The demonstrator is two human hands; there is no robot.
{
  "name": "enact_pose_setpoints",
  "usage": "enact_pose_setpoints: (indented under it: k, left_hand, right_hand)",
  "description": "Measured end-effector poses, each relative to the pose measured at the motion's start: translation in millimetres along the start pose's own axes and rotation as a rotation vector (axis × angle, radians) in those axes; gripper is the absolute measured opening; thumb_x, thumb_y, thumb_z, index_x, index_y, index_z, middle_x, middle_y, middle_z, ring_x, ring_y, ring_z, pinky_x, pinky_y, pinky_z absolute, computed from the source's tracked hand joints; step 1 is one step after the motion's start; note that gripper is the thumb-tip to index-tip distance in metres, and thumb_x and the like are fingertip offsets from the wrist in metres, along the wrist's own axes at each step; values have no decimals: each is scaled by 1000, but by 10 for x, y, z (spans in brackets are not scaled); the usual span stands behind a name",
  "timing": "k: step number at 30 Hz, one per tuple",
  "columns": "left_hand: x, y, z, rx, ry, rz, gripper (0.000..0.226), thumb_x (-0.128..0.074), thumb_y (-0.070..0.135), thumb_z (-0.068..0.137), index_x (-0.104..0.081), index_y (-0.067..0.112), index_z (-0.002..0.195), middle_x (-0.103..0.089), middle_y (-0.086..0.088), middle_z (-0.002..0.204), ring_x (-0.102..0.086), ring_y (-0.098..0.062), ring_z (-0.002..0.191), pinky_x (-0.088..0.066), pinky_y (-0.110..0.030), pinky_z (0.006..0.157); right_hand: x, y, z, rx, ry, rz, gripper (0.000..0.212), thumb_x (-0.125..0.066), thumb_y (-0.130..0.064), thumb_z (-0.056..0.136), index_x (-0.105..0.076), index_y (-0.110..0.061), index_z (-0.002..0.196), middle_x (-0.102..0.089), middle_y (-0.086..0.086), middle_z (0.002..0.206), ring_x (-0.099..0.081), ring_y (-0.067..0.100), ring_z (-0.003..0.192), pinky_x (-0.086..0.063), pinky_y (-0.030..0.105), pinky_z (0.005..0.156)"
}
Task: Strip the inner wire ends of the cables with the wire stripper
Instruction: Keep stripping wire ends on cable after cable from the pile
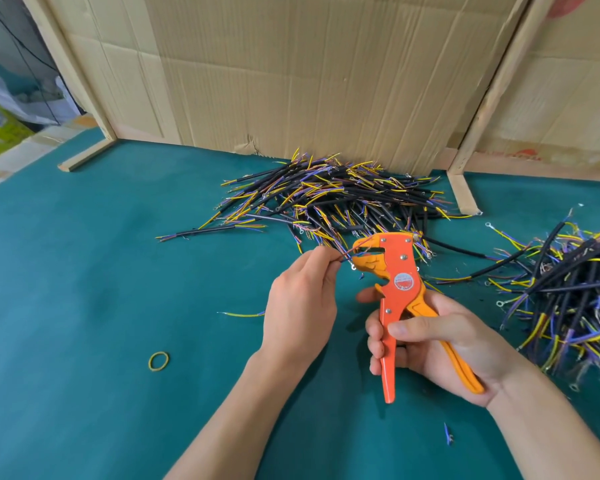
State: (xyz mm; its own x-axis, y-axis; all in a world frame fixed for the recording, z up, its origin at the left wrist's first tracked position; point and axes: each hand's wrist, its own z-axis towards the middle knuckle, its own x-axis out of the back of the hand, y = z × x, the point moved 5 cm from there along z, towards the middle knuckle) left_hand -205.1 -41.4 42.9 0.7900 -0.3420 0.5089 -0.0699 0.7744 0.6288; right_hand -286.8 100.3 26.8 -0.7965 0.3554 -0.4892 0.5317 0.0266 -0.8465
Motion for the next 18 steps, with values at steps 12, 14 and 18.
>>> enact_pose_setpoints:
  k: [12, 14, 18]
  left_hand:
    - [-44, -96, -18, 170, -47, -136, 21, -53, 15, 102, -42, 31, 110, -76, 13, 94, -58, -11, 67, -45, -31, 66]
    - [-47, -112, -15, 170, -37, -164, 17, -54, 14, 102, -44, 23, 113, -76, 13, 93, -57, -12, 66, -43, -29, 64]
    - [-53, -106, -16, 160, -45, -164, 22, -53, 15, 103, -41, 24, 119, -76, 14, 95, -59, -15, 70, -44, -24, 65]
  right_hand:
    - [29, 15, 19, 4, 31, 21, 55, -77, -3, 74, -61, 4, 126, -59, 26, 91, -61, 39, 75, -55, 52, 71]
    - [28, 17, 21, 4, 30, 21, 55, -77, -3, 74, -61, 4, 126, -59, 26, 91, -61, 39, 75, -55, 52, 72]
    - [23, 15, 21, 1, 29, 25, 54, -78, -4, 74, -62, 3, 125, -59, 27, 91, -61, 39, 76, -55, 52, 72]
